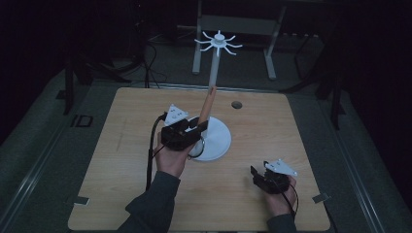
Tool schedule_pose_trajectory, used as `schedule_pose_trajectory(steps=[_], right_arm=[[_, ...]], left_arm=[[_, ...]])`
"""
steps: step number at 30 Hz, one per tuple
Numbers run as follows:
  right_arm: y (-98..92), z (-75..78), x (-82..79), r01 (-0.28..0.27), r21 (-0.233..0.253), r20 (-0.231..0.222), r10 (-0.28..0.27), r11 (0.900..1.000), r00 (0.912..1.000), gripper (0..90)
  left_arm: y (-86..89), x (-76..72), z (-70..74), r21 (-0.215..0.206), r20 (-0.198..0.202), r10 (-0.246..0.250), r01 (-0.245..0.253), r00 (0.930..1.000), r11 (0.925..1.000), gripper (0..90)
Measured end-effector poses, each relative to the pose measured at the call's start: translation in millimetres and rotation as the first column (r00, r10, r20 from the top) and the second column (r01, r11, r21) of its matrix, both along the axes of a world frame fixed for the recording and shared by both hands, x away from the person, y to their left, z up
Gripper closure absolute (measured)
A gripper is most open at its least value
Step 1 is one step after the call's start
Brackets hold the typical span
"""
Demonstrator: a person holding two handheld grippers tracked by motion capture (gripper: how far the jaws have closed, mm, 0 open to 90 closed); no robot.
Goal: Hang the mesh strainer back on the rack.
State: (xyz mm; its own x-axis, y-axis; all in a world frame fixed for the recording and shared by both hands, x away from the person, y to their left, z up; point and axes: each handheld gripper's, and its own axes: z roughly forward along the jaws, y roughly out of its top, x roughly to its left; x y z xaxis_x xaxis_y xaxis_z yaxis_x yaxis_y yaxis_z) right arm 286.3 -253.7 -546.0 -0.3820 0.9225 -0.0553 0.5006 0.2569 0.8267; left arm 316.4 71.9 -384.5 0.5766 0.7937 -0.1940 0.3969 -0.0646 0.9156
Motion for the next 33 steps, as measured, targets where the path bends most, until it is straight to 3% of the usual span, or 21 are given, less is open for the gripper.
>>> schedule_pose_trajectory(steps=[18, 33], right_arm=[[-0.5, -0.8, 0.1, 0.011, -0.003, -0.001, -0.011, 1.0, 0.9999, 42.7], [-1.1, -0.9, 0.4, 0.013, -0.003, -0.001, -0.013, 1.0, 0.9999, 42.7]], left_arm=[[9.7, -0.5, 15.1, -0.066, 0.042, 0.028, -0.025, 0.9987, 0.9975, 68.8], [14.7, -2.0, 25.6, -0.123, 0.076, 0.06, -0.05, 0.9953, 0.9911, 68.8]])
